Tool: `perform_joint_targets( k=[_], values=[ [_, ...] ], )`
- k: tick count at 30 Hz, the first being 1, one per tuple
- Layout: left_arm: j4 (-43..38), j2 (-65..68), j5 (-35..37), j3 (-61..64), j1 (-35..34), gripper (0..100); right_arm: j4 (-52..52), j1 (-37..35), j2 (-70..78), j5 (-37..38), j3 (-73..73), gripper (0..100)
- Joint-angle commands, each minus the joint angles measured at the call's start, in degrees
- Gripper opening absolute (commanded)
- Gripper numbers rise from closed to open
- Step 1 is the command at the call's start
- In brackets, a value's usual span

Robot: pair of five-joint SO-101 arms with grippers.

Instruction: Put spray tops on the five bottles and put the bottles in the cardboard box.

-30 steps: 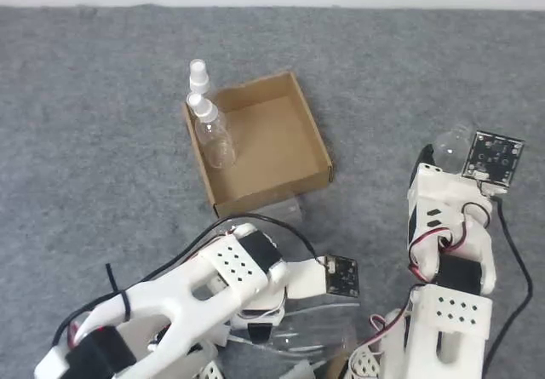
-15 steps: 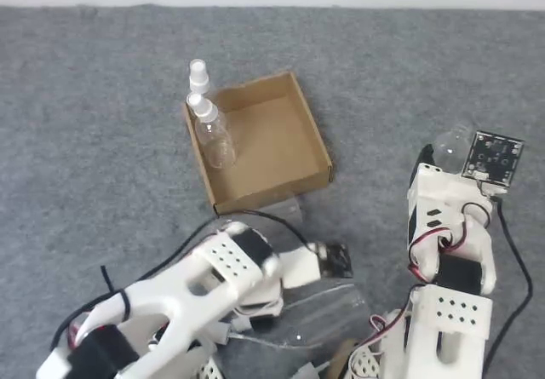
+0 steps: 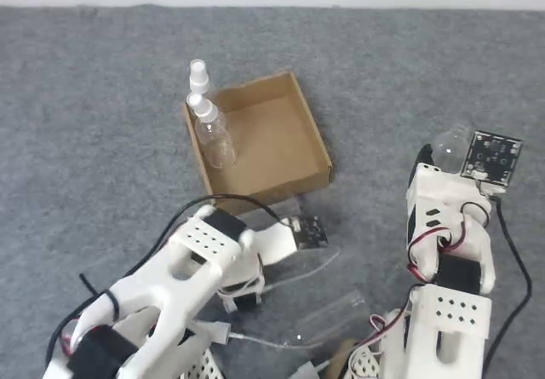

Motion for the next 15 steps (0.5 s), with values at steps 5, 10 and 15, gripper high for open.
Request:
perform_joint_targets(
  k=[5,10,15],
  values=[
    [-0.7,-0.1,-0.6,-7.3,-6.3,22,-1.3,-0.6,-1.2,-0.1,-0.9,10.5],
    [-0.7,0.0,-0.6,-7.3,-9.1,22,-1.3,-0.6,-1.2,-0.1,-0.9,10.5],
    [-0.3,0.0,-0.2,-7.0,-12.2,22,-1.3,-0.6,-1.2,-0.1,-0.9,10.5]
  ],
)
